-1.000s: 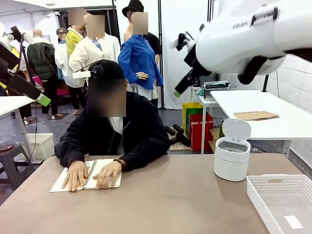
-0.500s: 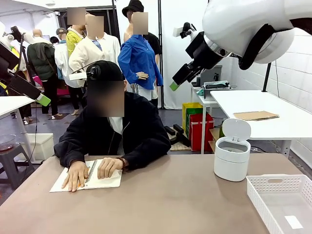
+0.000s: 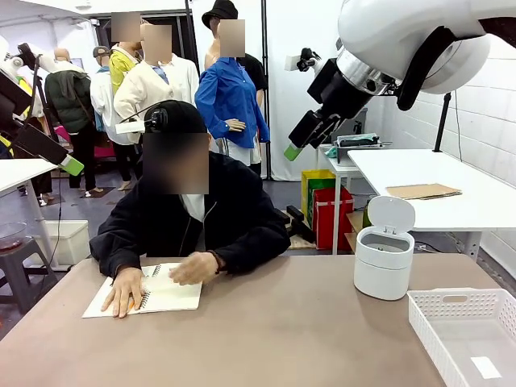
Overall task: Sort the paper based on its condition.
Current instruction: If a person hands you a paper, place it in the Organizing basket , and if it's crumpled, put it in the Trash can.
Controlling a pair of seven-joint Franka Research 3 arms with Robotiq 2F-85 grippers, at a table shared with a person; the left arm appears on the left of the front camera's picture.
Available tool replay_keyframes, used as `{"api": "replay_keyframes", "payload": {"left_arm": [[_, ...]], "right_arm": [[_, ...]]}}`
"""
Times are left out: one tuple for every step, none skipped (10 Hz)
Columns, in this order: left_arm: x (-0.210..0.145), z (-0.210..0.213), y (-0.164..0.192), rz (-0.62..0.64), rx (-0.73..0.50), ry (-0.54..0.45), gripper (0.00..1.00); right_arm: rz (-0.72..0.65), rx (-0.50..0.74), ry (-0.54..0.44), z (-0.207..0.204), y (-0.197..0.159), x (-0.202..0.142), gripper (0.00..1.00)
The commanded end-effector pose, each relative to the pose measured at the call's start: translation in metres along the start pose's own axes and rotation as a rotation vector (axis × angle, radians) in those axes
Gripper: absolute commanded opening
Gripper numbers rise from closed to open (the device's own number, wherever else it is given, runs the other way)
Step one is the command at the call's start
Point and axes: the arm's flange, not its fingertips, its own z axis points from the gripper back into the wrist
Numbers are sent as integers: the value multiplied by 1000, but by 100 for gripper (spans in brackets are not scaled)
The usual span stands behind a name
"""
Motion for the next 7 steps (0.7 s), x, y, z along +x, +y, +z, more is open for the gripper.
{"api": "replay_keyframes", "payload": {"left_arm": [[0,1,1,3,-5,0,100],[0,1,1,3,-5,0,100],[0,1,1,3,-5,0,100],[0,1,1,3,-5,0,100],[0,1,1,3,-5,0,100],[0,1,1,3,-5,0,100],[0,1,1,3,-5,0,100]], "right_arm": [[-9,2,-8,-1,-3,-2,100],[-9,2,-8,-1,-3,-2,100],[-9,2,-8,-1,-3,-2,100],[-9,2,-8,-1,-3,-2,100],[-9,2,-8,-1,-3,-2,100],[-9,2,-8,-1,-3,-2,100],[-9,2,-8,-1,-3,-2,100]]}}
